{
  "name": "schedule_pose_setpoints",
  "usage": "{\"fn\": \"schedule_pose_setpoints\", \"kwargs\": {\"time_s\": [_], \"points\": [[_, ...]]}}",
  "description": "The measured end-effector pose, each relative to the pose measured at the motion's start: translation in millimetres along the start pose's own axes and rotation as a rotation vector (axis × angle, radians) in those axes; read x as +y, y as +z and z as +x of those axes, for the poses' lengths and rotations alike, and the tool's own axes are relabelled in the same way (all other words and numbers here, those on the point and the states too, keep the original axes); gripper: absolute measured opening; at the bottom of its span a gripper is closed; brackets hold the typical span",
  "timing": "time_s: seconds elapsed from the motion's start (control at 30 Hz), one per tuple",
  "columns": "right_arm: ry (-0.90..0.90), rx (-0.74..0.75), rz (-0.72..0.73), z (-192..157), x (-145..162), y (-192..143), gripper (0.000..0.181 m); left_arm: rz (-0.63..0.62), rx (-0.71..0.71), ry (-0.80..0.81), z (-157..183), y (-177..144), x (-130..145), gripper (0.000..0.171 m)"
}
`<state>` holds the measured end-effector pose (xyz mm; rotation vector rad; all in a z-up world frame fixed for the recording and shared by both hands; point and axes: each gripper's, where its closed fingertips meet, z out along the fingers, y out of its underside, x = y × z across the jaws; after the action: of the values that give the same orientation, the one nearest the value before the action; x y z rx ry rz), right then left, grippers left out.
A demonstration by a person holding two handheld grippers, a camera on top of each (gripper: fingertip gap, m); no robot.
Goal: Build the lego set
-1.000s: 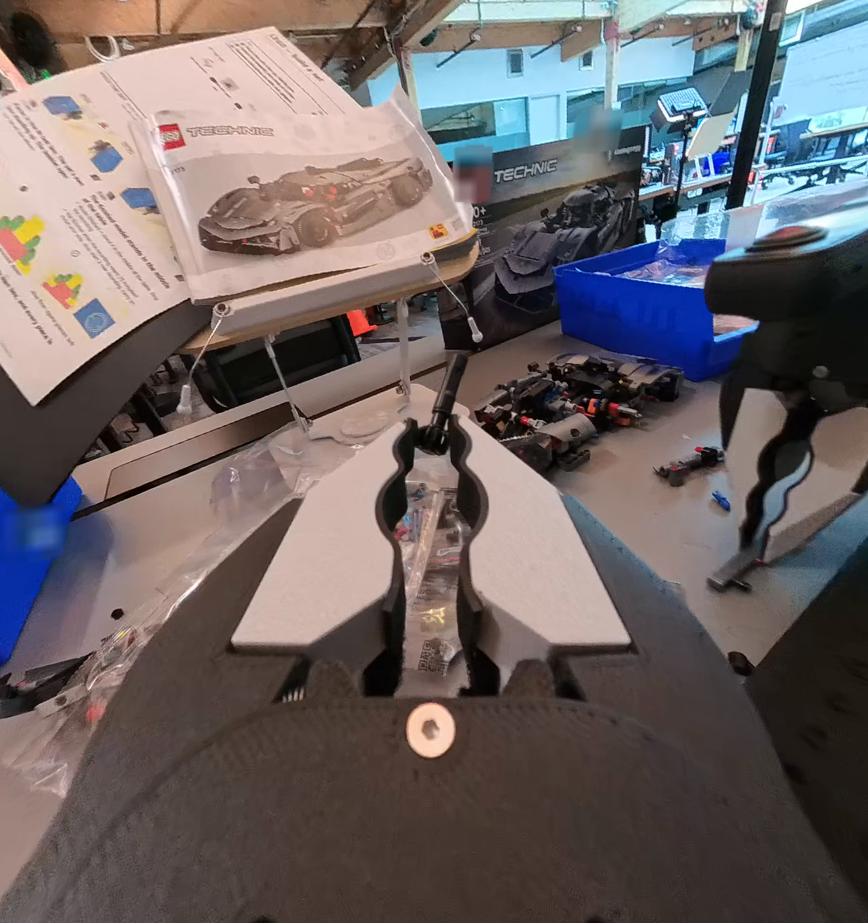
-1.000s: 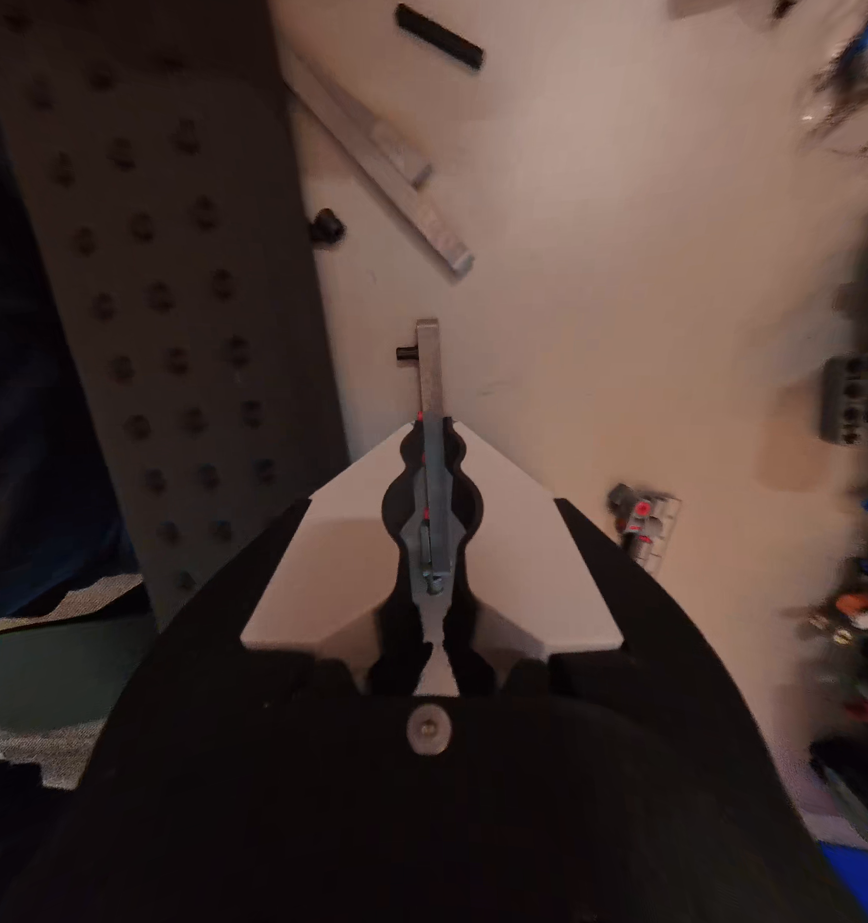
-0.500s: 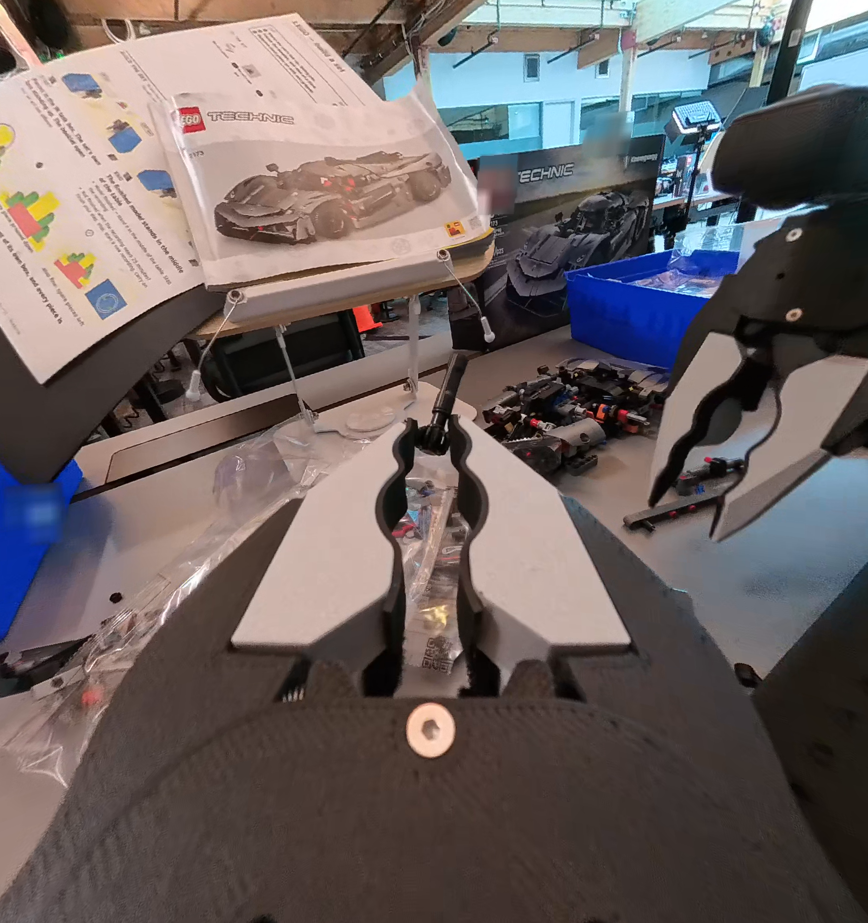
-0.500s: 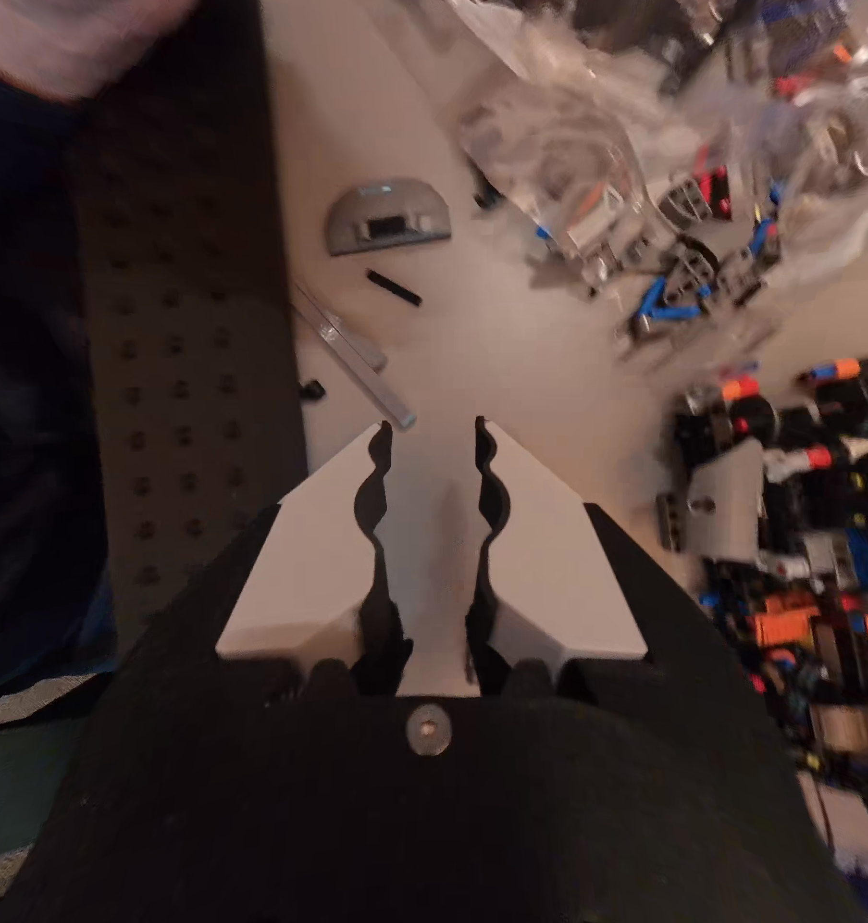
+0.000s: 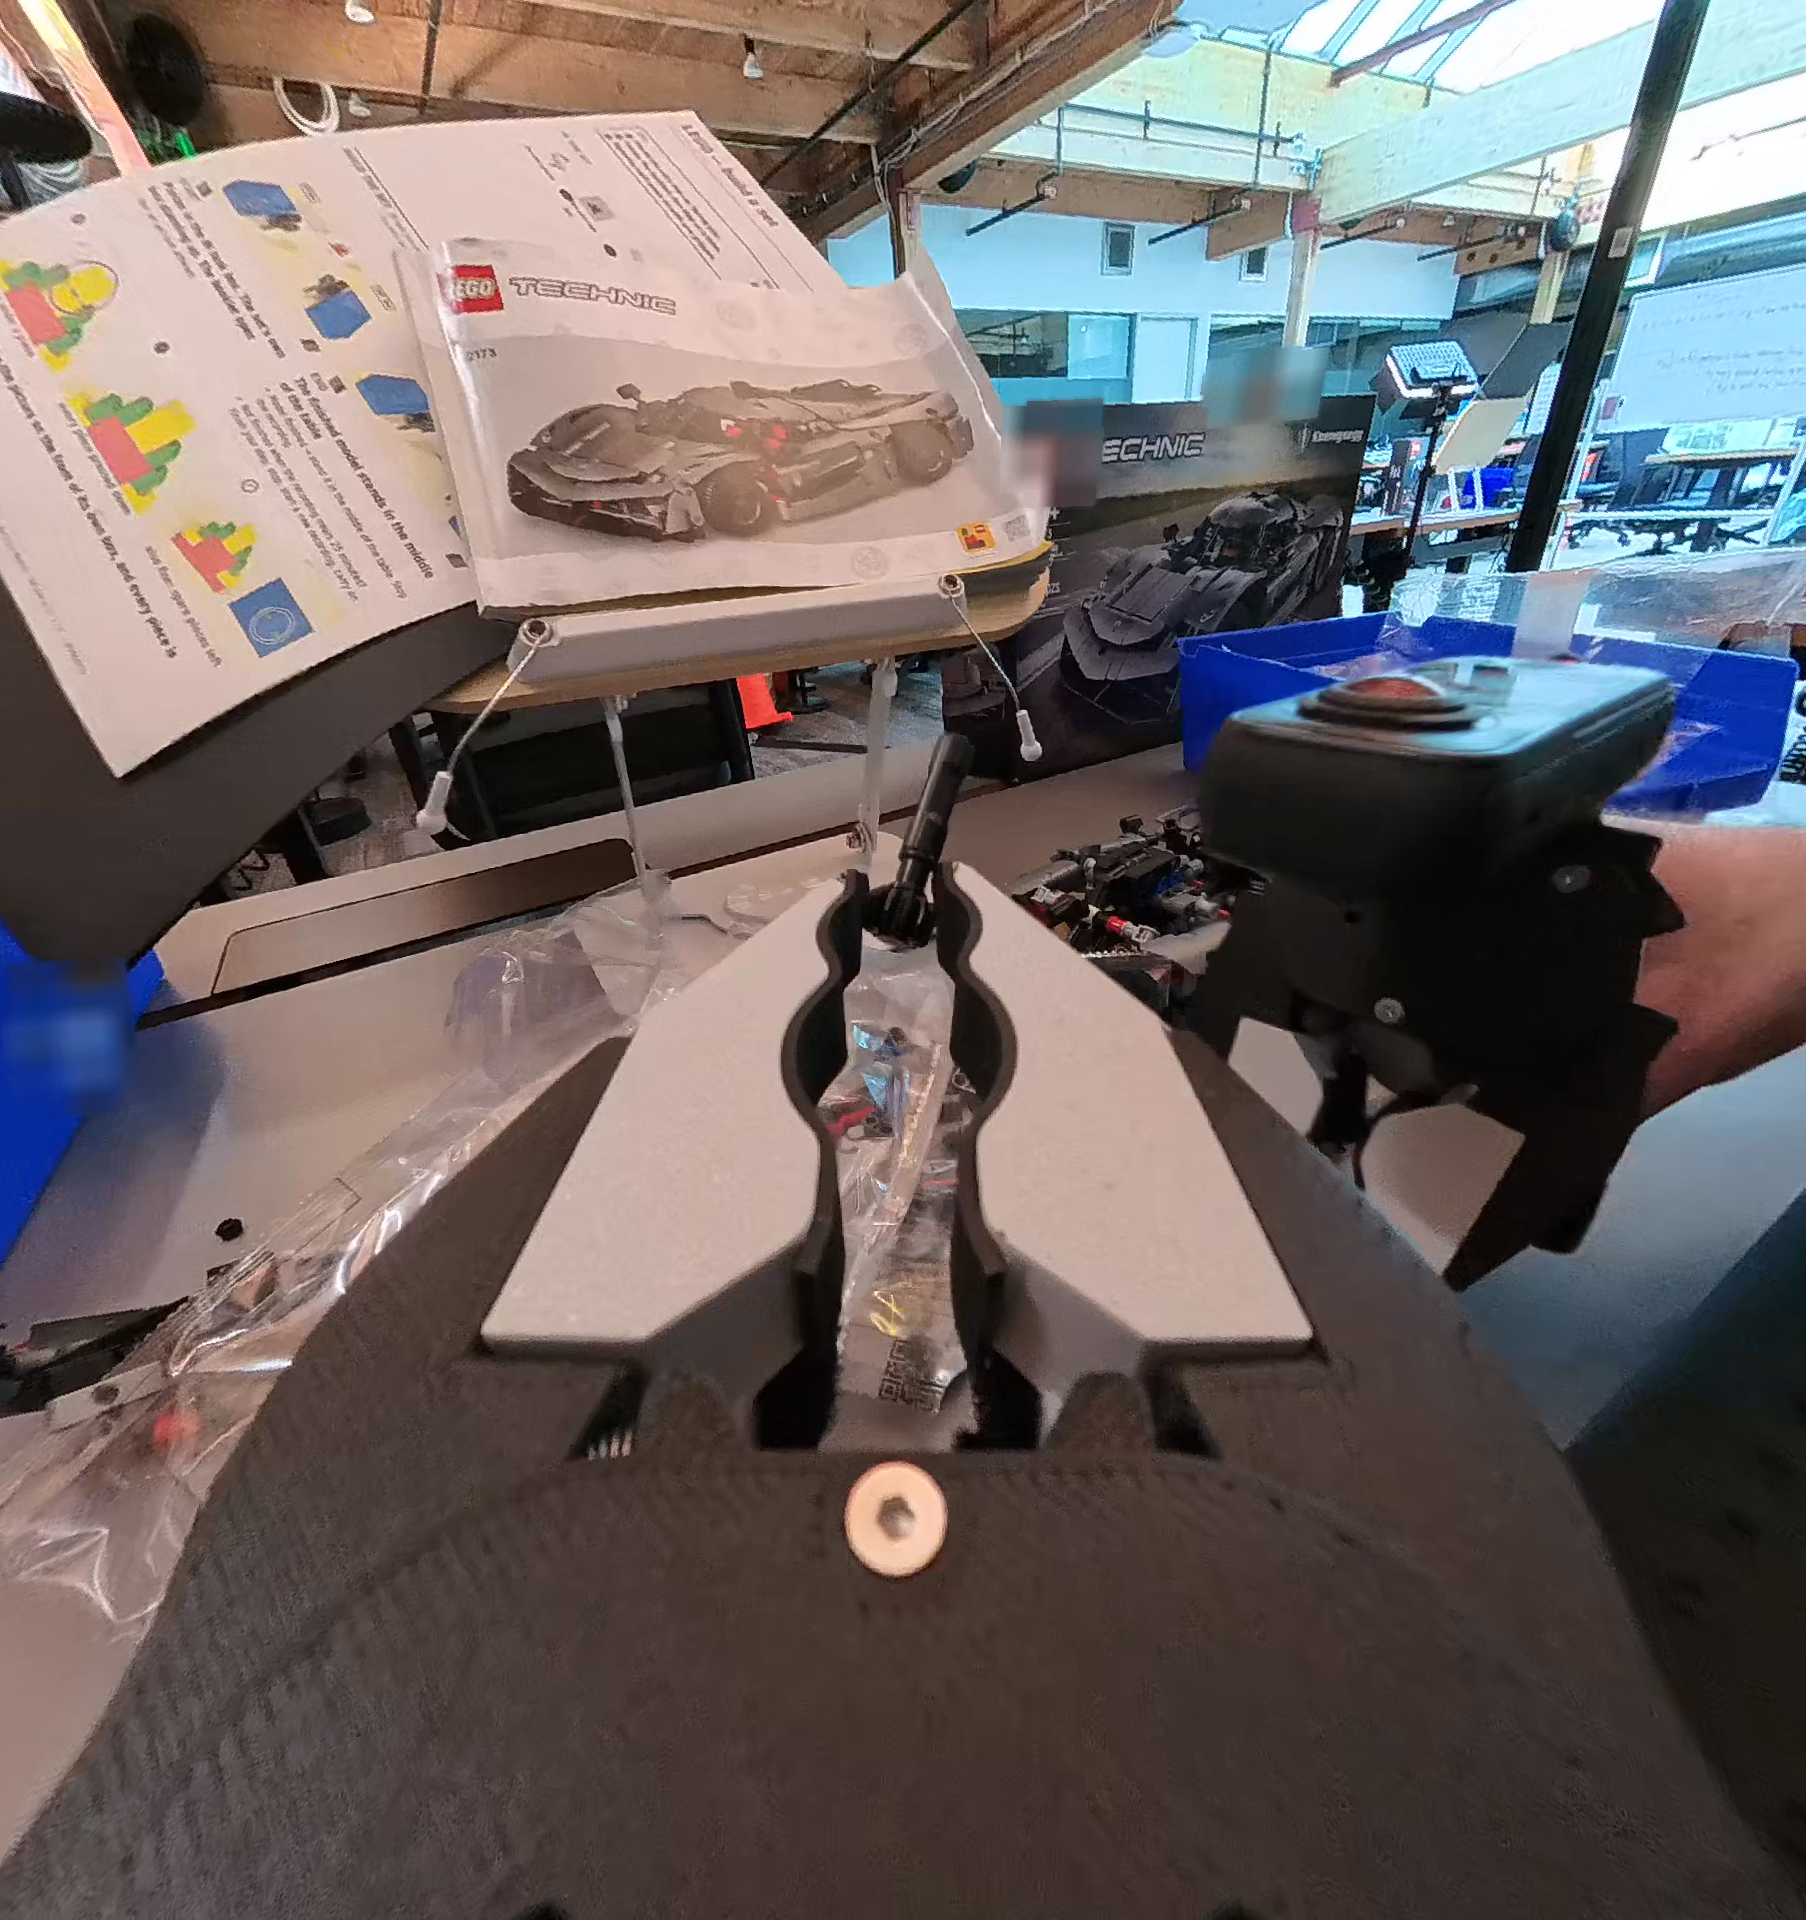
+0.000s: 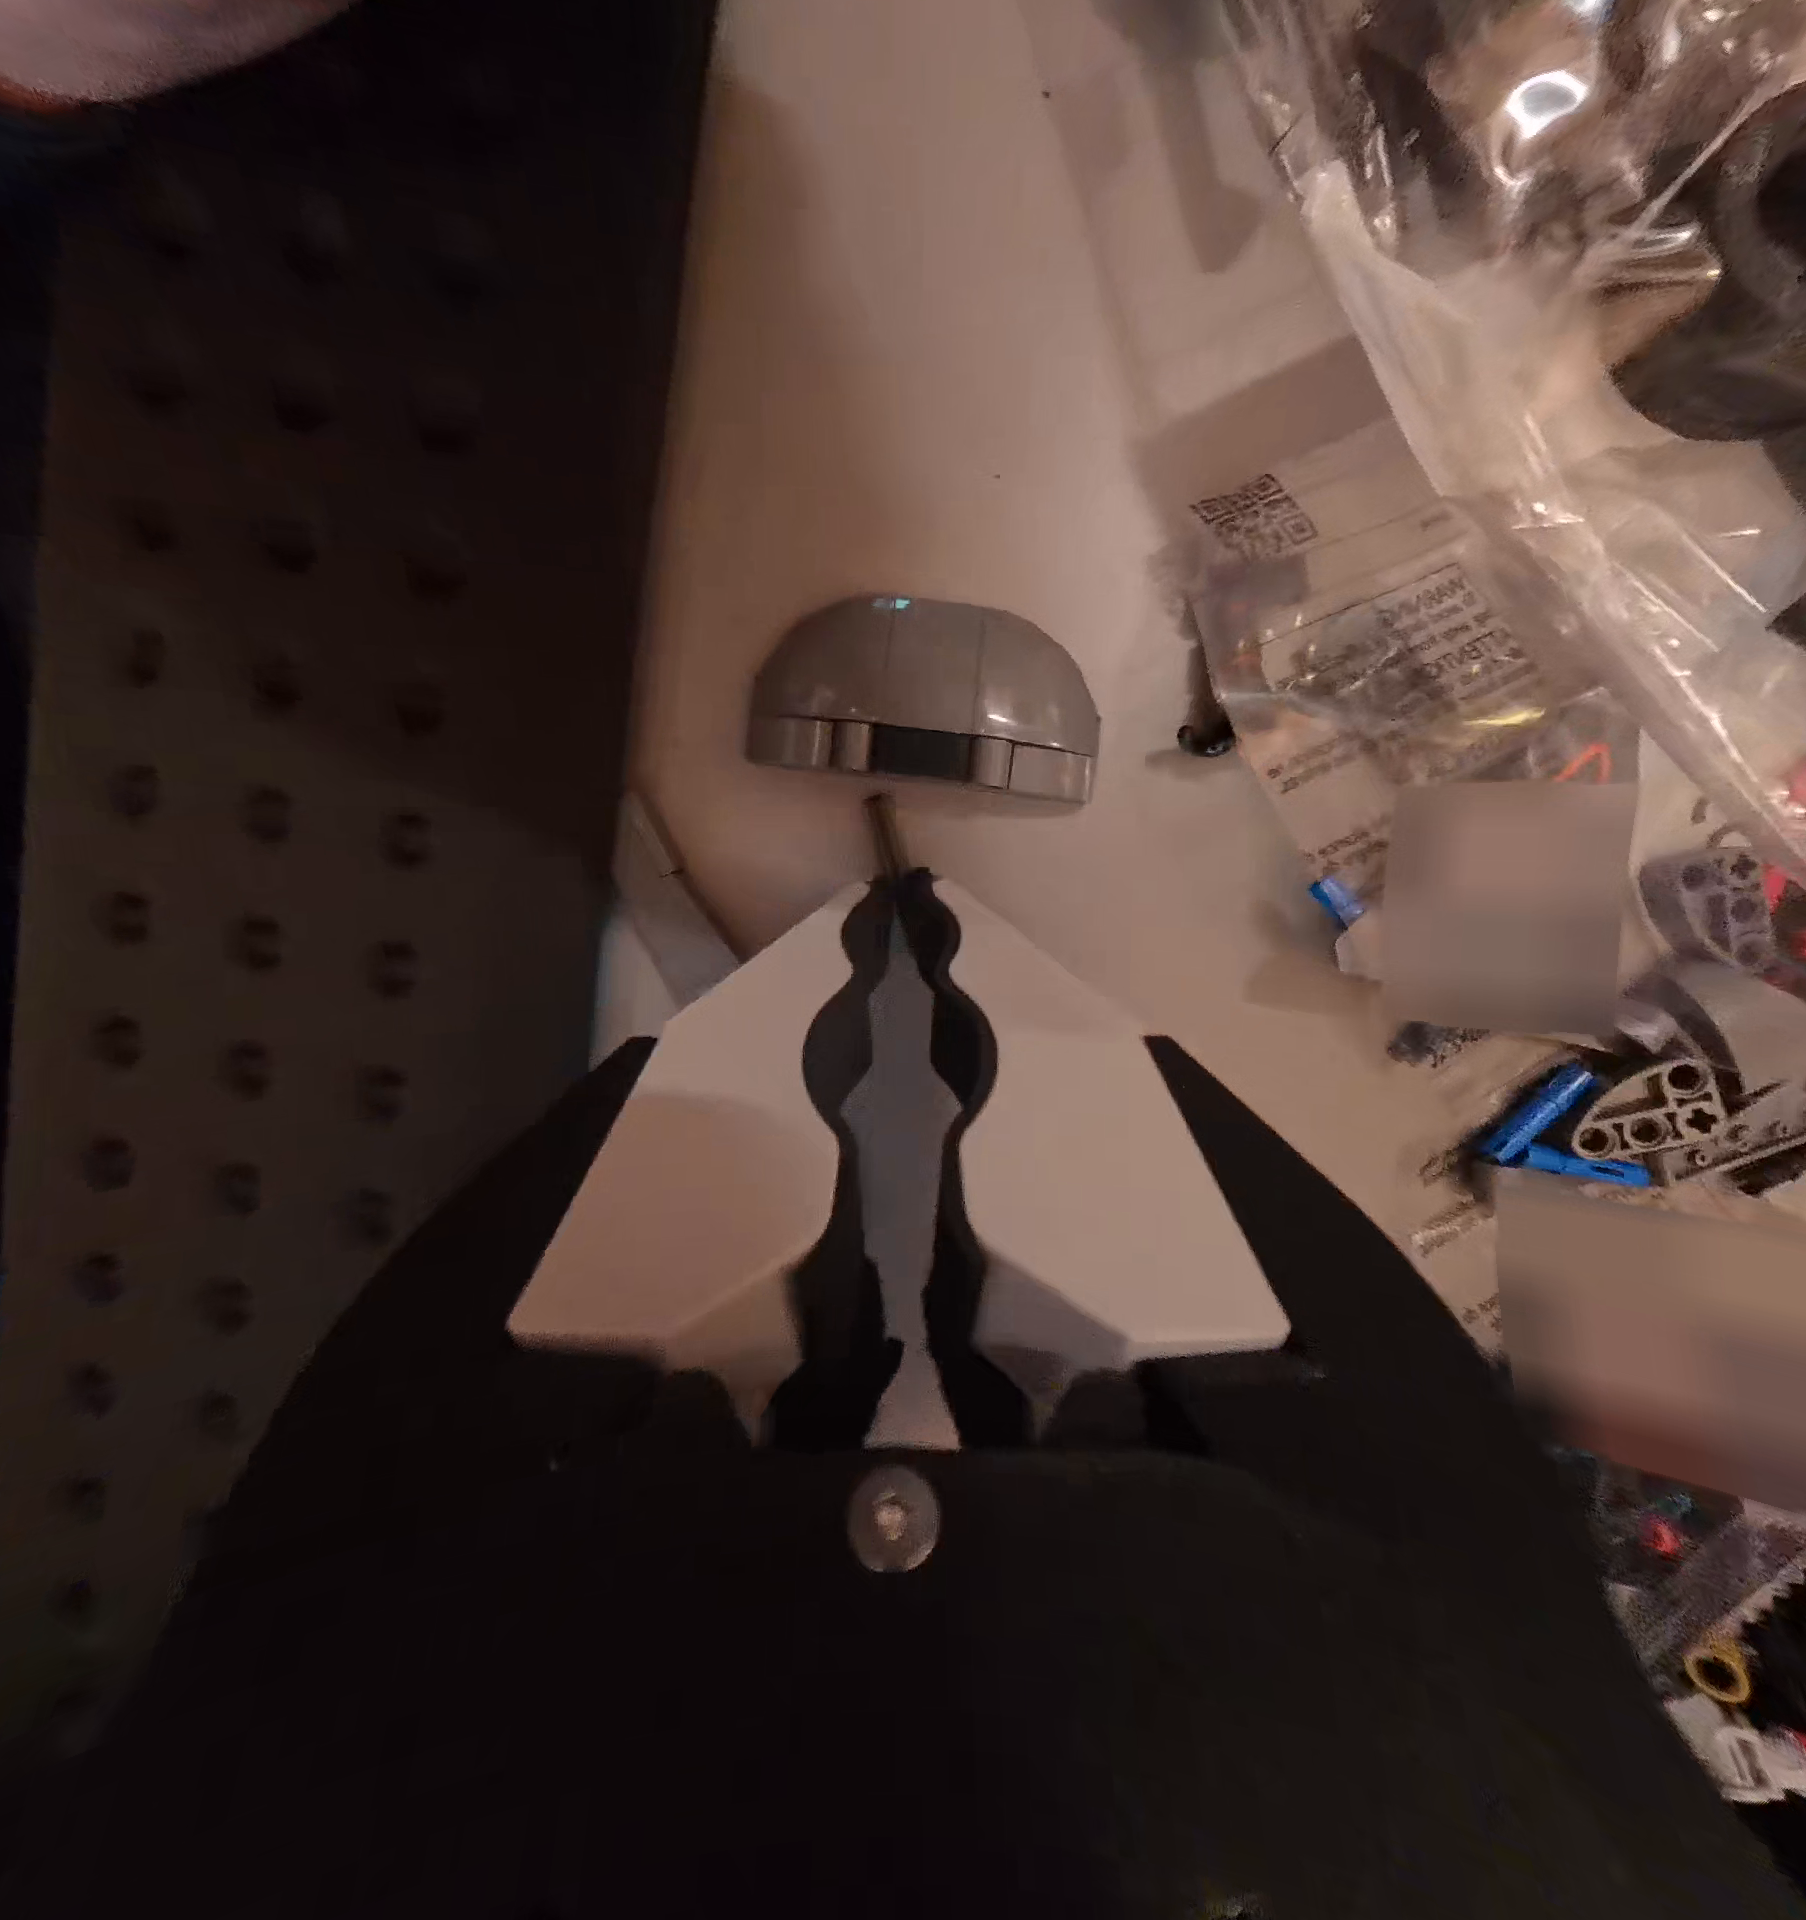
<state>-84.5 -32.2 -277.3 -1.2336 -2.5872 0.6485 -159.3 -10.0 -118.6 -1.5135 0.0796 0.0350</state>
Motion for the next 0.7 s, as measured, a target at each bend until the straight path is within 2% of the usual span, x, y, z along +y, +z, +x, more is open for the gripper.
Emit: {"fn": "schedule_pose_setpoints", "kwargs": {"time_s": [0.1, 0.2, 0.33, 0.4, 0.47, 0.57, 0.63, 0.7], "points": [[0.034, -0.026, 0.017, -3, 2, -6, 0.001, 0.027, -0.019, -0.012, -5, -4, -5, 0.011], [0.094, 0.023, 0.076, 12, -1, -30, 0.001, 0.047, -0.031, -0.037, -9, -6, -7, 0.010], [0.225, 0.121, 0.291, 59, -37, -84, 0.001, 0.078, -0.059, -0.045, -15, -10, -12, 0.010], [0.282, 0.156, 0.346, 87, -52, -99, 0.001, 0.089, -0.061, -0.054, -16, -11, -13, 0.011], [0.315, 0.190, 0.317, 115, -57, -95, 0.001, 0.088, -0.058, -0.069, -17, -12, -13, 0.011], [0.407, 0.222, 0.240, 152, -52, -72, 0.002, 0.088, -0.058, -0.081, -19, -13, -11, 0.011], [0.419, 0.152, 0.265, 153, -60, -61, 0.018, 0.091, -0.060, -0.088, -20, -13, -11, 0.010], [0.413, 0.174, 0.291, 155, -61, -66, 0.014, 0.094, -0.059, -0.093, -21, -14, -12, 0.010]]}}
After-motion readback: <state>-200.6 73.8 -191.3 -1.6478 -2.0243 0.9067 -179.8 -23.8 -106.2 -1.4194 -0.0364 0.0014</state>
